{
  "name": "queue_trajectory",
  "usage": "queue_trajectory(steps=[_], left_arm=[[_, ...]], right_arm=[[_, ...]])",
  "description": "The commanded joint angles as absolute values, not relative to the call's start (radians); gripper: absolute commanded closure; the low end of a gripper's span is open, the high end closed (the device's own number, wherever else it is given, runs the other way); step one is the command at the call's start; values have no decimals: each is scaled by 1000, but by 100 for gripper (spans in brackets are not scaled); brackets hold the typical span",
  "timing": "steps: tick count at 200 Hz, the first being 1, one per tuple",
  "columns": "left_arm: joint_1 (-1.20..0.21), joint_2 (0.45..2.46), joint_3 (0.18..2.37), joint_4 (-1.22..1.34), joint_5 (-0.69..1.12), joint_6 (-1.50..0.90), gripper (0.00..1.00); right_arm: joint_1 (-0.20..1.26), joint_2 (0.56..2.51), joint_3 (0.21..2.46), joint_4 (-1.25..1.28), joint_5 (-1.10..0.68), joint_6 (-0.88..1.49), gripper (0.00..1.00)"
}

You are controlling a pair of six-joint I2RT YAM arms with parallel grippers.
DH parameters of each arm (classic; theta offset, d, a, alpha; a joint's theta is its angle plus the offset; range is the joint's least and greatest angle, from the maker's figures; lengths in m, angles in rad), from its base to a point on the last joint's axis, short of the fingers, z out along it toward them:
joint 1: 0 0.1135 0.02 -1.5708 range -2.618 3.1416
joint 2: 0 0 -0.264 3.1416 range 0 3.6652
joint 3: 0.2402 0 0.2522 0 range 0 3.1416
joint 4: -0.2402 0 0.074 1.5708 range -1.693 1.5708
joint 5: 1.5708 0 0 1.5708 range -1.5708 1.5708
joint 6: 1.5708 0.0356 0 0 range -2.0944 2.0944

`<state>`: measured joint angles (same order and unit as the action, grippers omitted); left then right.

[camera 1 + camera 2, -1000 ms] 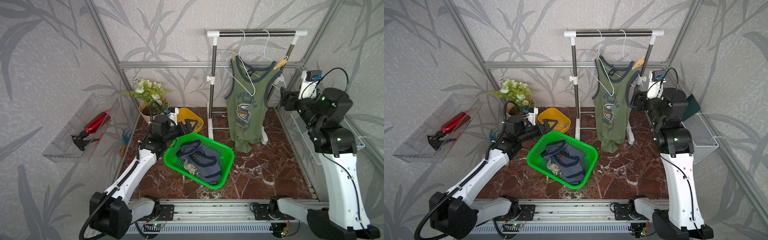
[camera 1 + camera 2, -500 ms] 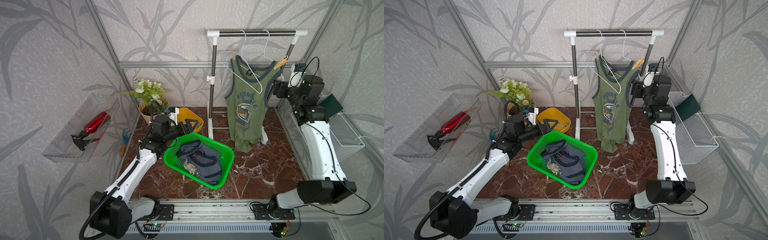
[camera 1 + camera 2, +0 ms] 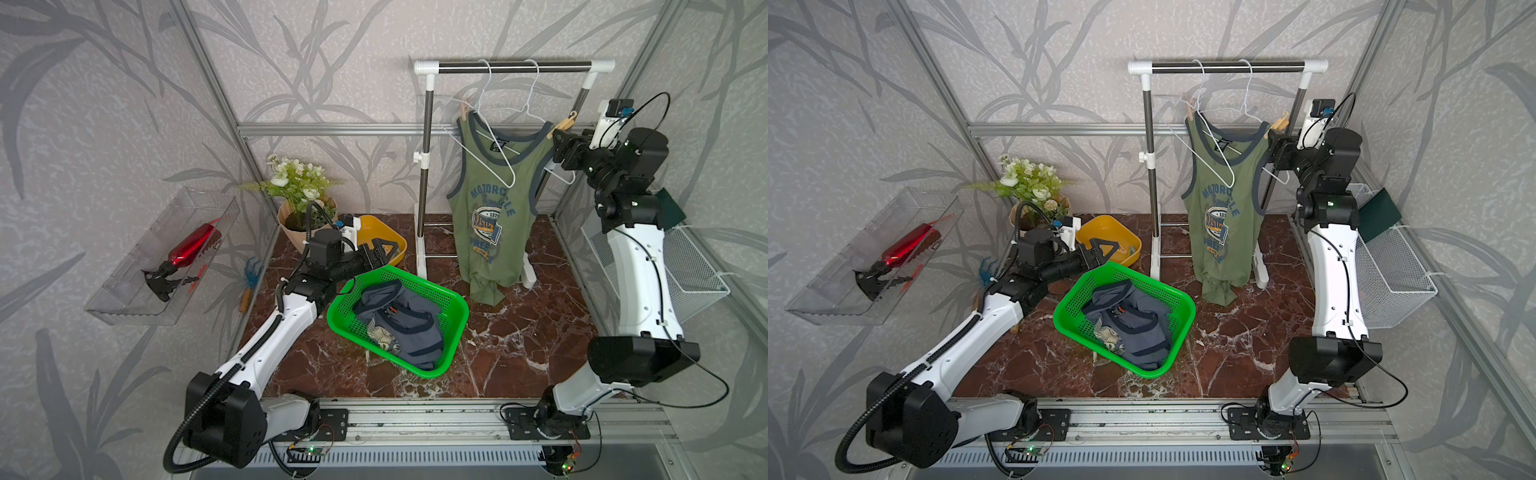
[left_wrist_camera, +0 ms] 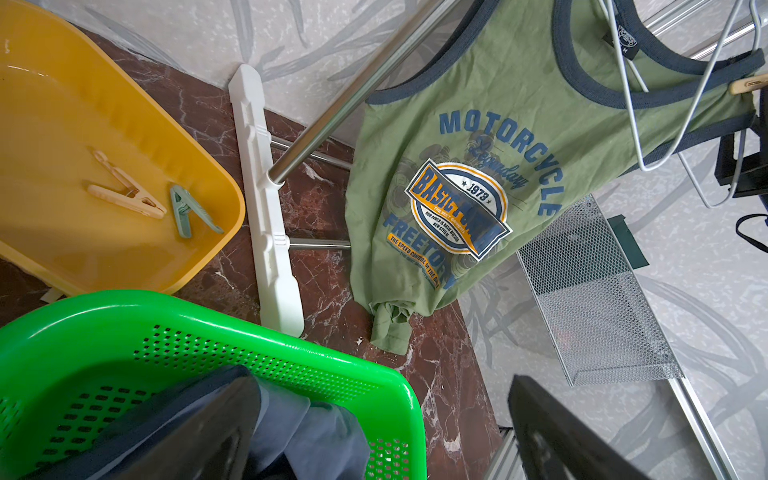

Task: Remove the clothespins securing tank tops to the hanger
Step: Pick up the hanger from the clothesline.

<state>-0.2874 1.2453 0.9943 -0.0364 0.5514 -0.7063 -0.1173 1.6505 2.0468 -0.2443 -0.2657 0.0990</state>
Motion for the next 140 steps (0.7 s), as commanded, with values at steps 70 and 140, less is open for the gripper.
queue_trajectory(steps=[70,140], left_arm=[[-292,1275,1034,-18,571,-692,5],[-291,1266,1034,-30,574,-687,5]], right_arm=[[-114,1791,2235,-348,-441,154,35],[-103,1802,2257,-395,-451,163,90]])
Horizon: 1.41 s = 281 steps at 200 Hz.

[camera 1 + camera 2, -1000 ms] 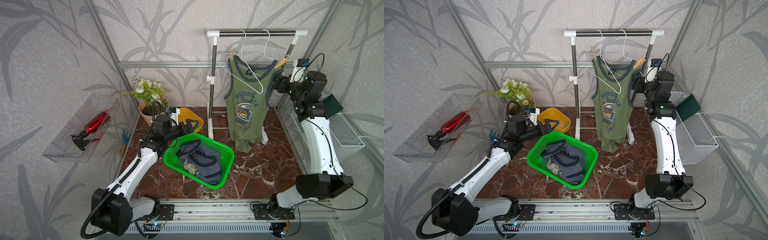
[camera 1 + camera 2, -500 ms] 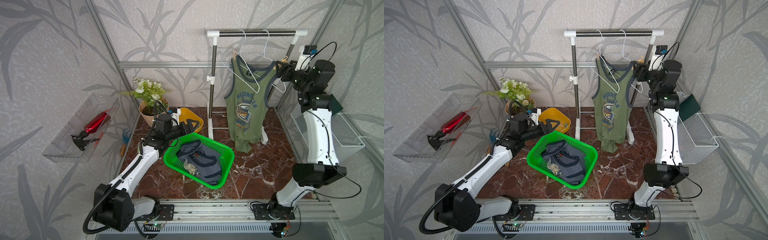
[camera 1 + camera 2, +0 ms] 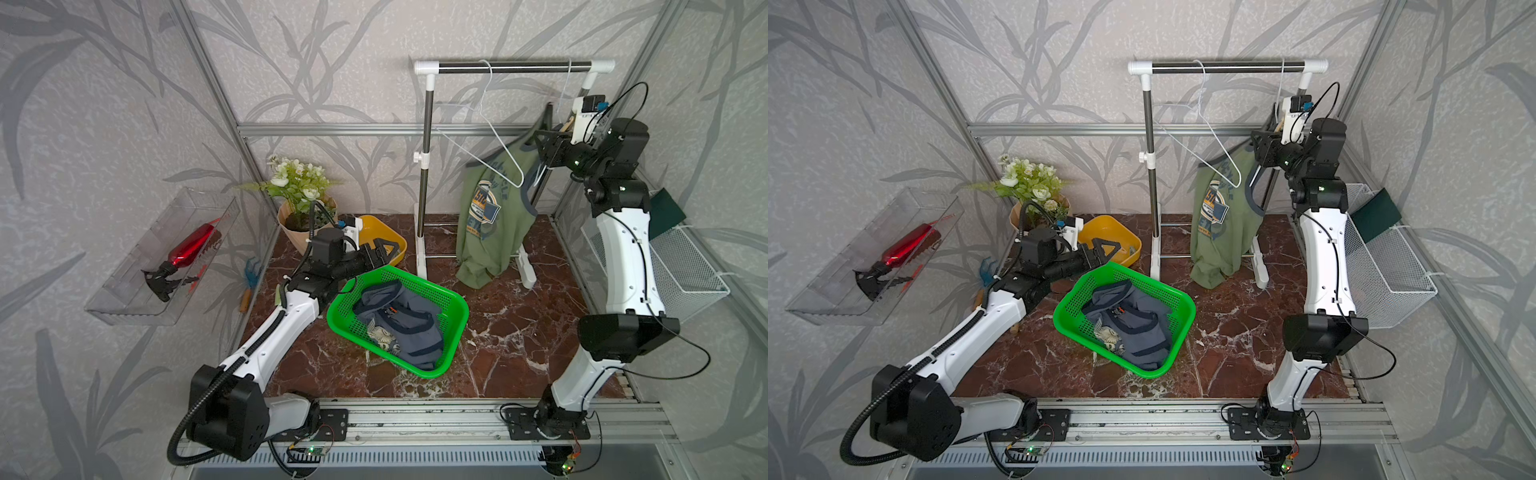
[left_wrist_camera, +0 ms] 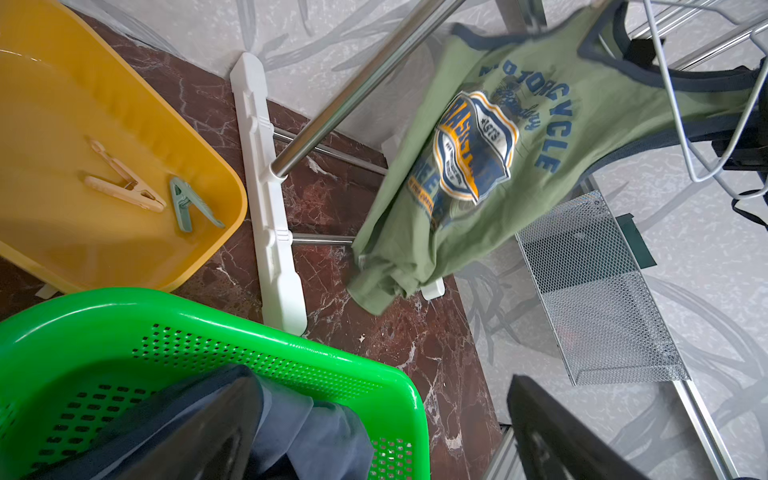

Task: Remove the clothespins securing tank tops to the hanger
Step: Pick up the hanger from the clothesline.

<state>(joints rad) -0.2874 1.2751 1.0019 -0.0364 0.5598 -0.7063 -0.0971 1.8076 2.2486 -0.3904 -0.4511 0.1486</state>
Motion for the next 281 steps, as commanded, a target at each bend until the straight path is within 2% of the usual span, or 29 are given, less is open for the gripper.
queue_trajectory(steps=[1,13,61,101,141,211,242,281], left_arm=[[-291,1265,1034,-30,574,-687,5],[-292,1260,1034,-32,573,-687,5],[-293,1221,1014,-44,566,-689,5],[-295,1191,1008,-68,561,-682,5],[-295,1170,1004,-91,555,-668,5],[-295,1155,1029,-120,554,-654,5],[-299,1149,1036,-118,555,-653,5],[-332,1148,1053,-120,544,-648,5]], right_arm=[[-103,1801,2255,-392,-451,164,90],[-97,1779,2224,-367,-453,167,93],[-89,1722,2158,-334,-472,154,94],[-65,1642,2089,-265,-528,89,100],[-41,1607,2087,-231,-572,44,100],[-25,1548,2097,-184,-551,35,100],[-25,1474,2067,-215,-526,25,100],[-25,1308,1906,-259,-492,16,100]])
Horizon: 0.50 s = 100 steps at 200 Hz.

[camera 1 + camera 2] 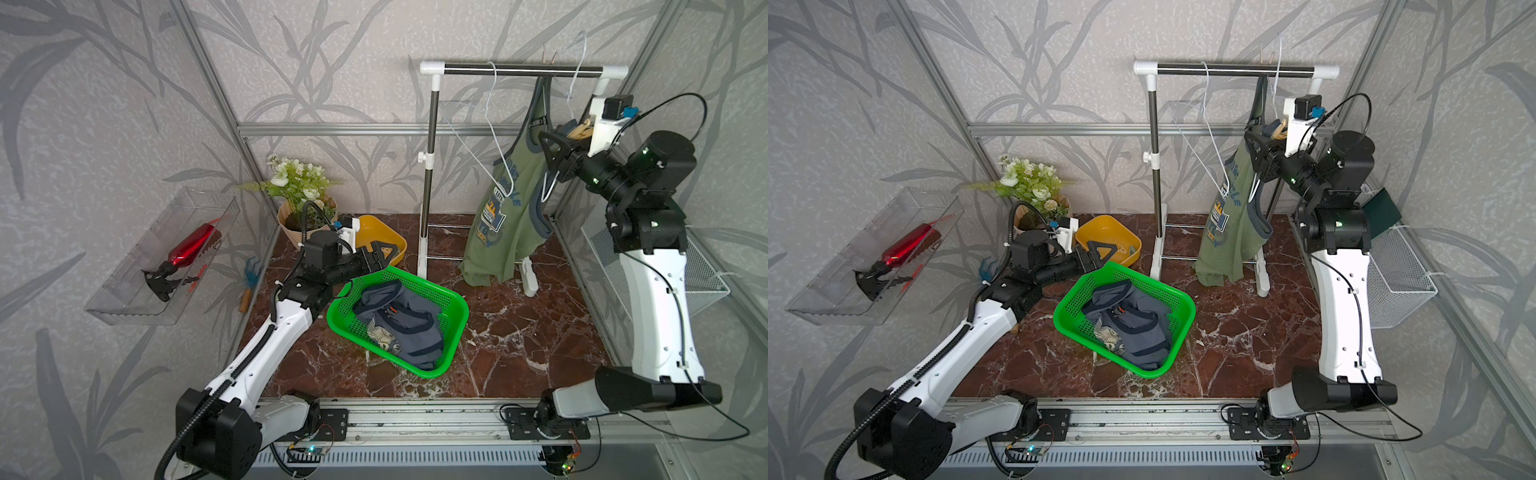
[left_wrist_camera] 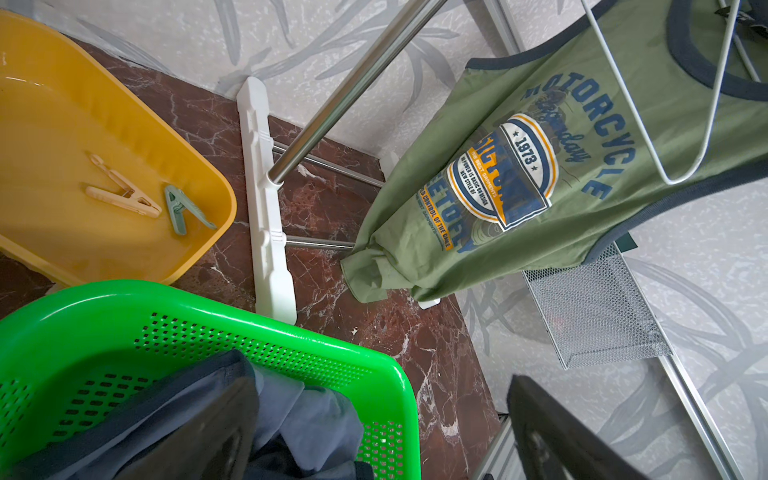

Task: Remove the clothespins securing tank tops to the hanger
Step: Pick up the hanger from the clothesline.

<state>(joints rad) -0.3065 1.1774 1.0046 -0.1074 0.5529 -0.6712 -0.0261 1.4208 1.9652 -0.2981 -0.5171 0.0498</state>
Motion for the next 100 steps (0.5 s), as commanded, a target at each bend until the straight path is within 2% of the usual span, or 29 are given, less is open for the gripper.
queue_trajectory(steps=[1,80,100], left_arm=[[-334,1148,1054,-121,543,-647,5],[-463,1181,1108,-110,493,-614,5],[-480,1173,1102,-108,473,-611,5]], right_arm=[[-26,1303,1899,-260,-492,16,100],[-26,867,1538,-471,-464,64,100],[-26,760,1449,-512,-502,89,100]])
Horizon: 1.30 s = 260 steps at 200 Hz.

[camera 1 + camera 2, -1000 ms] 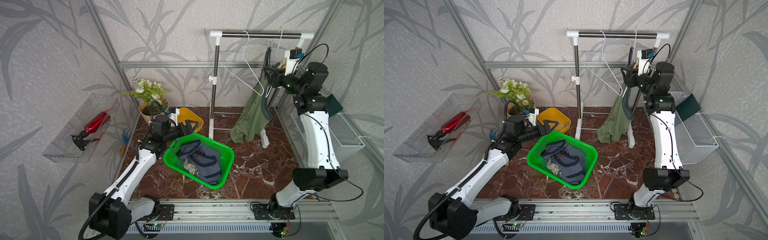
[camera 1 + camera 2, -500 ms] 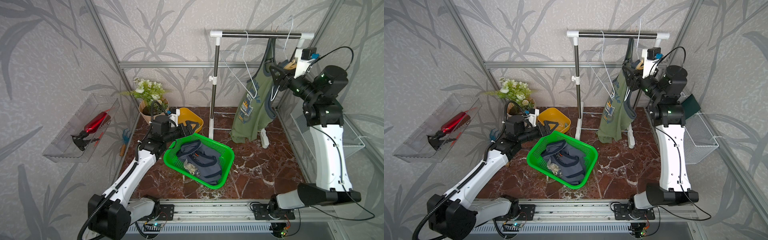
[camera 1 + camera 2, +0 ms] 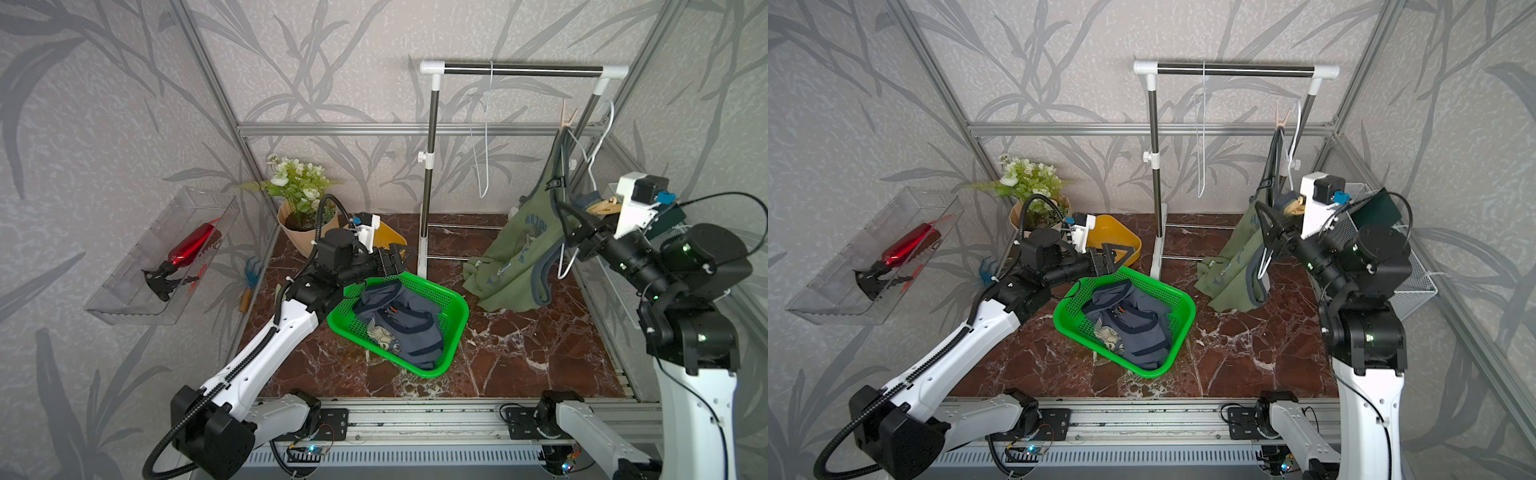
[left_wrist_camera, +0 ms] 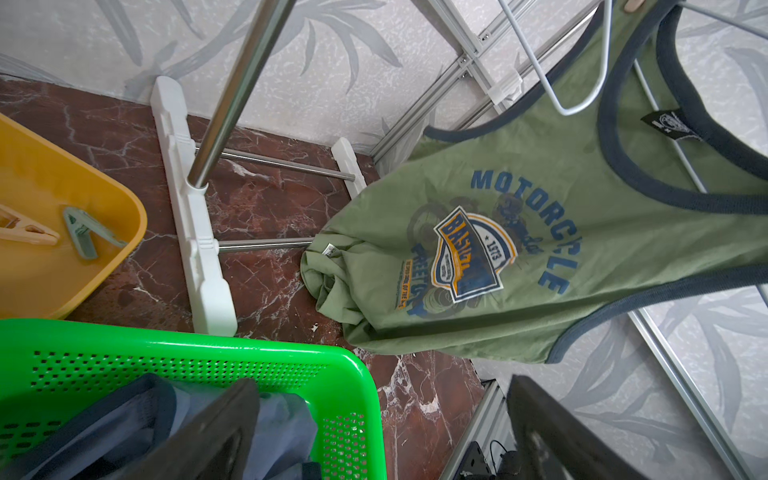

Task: Remove the clothespins securing tank tops to the hanger
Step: Pick up the hanger from the clothesline.

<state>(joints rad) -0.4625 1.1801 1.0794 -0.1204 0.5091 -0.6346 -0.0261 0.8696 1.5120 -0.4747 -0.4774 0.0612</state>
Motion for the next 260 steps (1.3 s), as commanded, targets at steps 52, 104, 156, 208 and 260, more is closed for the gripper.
queue_trajectory(steps=[52,104,156,208,260], left_arm=[[-496,1149,1117,-133,407,-601,5],[-500,1110,1209,-259,310,-512,4],[-491,1116,1381,-396,241,-384,2],[-449,1150,1430,-372,338,-382,1],[-296,1112,1303,-169,631,-492,1]], right_arm=[[-26,612,1327,-592,-691,158,100],[-26,548,1273,-579,-947,274,100],[-18,511,1083,-136,-1171,648,100],[0,529,976,223,-1241,935,100],[24,562,869,560,-1244,1192,100]])
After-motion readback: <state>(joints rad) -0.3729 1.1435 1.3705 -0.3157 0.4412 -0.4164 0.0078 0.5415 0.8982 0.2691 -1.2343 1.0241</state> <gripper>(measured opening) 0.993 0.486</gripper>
